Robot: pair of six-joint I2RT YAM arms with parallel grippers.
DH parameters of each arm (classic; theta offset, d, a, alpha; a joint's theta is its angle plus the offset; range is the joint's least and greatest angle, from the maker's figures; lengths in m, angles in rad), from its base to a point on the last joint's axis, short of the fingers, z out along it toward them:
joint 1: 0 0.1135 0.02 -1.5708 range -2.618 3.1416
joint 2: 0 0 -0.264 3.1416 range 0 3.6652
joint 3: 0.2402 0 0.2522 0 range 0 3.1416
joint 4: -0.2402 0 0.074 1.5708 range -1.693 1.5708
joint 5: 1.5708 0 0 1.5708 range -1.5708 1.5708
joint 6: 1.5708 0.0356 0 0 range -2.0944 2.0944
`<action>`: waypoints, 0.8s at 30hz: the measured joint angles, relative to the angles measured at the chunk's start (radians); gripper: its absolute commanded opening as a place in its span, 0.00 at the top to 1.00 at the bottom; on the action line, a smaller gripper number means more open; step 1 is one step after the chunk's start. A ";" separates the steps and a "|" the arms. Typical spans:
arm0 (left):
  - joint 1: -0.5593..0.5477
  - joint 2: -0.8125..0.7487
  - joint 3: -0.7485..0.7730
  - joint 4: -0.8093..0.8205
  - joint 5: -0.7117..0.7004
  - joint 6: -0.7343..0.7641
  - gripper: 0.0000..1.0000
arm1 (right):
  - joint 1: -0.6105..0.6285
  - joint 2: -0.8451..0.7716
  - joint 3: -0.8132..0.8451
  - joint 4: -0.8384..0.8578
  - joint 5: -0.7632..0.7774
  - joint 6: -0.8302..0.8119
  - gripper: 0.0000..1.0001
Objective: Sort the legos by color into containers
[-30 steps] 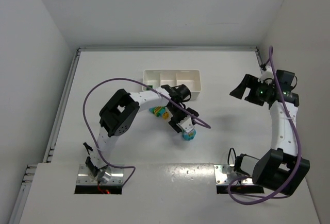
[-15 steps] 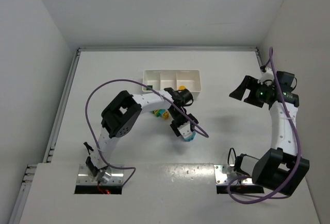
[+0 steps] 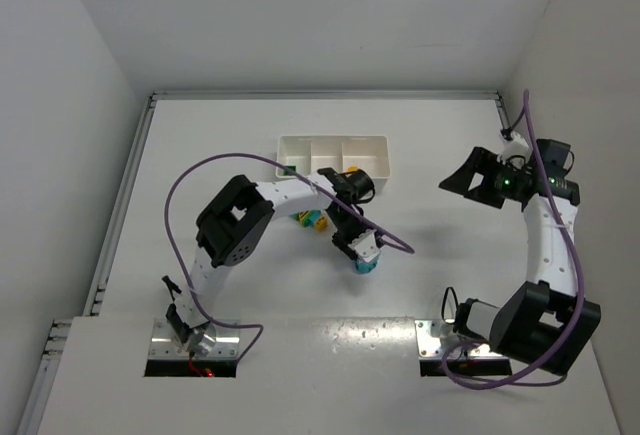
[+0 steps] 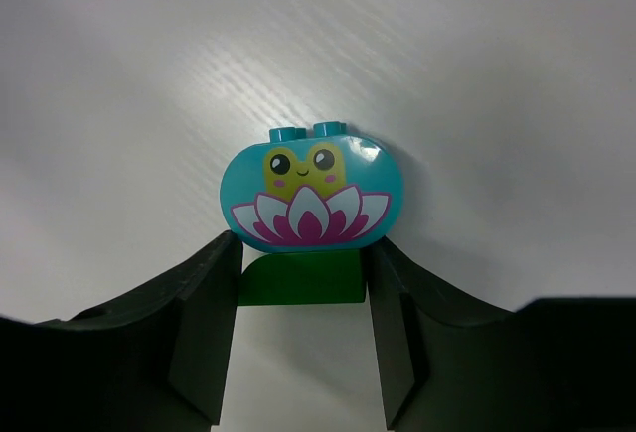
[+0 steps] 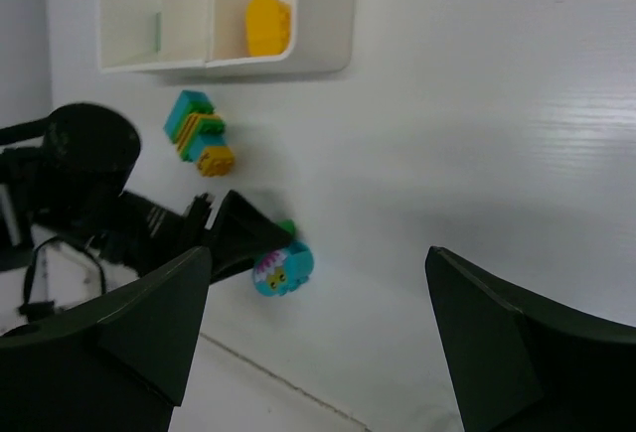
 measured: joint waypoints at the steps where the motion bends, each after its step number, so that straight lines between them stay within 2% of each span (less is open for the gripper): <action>1: 0.006 0.000 0.000 0.010 0.004 -0.040 0.70 | 0.002 0.009 0.000 -0.003 -0.035 -0.003 0.11; 5: 0.053 -0.035 -0.063 0.156 0.014 -0.266 0.76 | 0.022 0.053 -0.041 0.001 -0.246 -0.010 0.11; 10: 0.114 -0.235 -0.324 0.443 -0.062 -0.630 0.79 | 0.093 0.135 -0.090 0.002 -0.443 0.000 0.11; 14: 0.106 -0.351 -0.377 0.627 -0.143 -0.854 0.80 | 0.174 0.209 -0.090 0.014 -0.542 0.016 0.11; 19: 0.067 -0.415 -0.378 0.780 -0.215 -1.006 0.80 | 0.266 0.284 -0.085 0.023 -0.600 0.024 0.11; 24: 0.050 -0.415 -0.378 0.825 -0.254 -1.074 0.80 | 0.322 0.349 -0.031 0.034 -0.620 0.028 0.11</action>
